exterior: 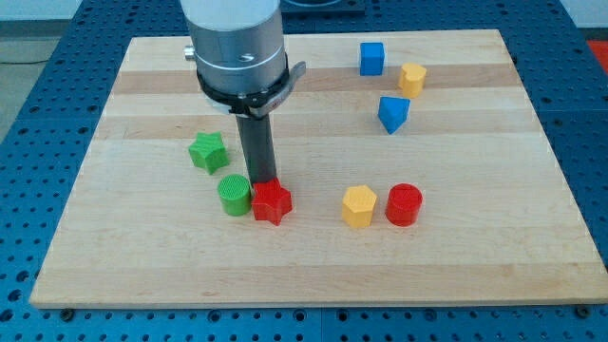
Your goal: Move the red star to the left side of the yellow hexagon
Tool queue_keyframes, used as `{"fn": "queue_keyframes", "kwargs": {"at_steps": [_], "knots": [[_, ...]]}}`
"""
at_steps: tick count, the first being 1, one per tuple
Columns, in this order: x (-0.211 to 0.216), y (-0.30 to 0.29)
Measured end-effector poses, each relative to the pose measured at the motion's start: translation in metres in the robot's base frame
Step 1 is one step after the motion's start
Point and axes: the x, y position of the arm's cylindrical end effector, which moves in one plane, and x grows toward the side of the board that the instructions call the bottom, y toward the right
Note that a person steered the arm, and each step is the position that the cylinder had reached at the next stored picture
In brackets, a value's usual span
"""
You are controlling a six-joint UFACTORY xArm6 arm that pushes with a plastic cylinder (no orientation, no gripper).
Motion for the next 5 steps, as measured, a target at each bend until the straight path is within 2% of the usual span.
{"fn": "queue_keyframes", "kwargs": {"at_steps": [2,3,5], "knots": [[0.013,-0.017],[0.026,-0.053],[0.063,-0.048]]}}
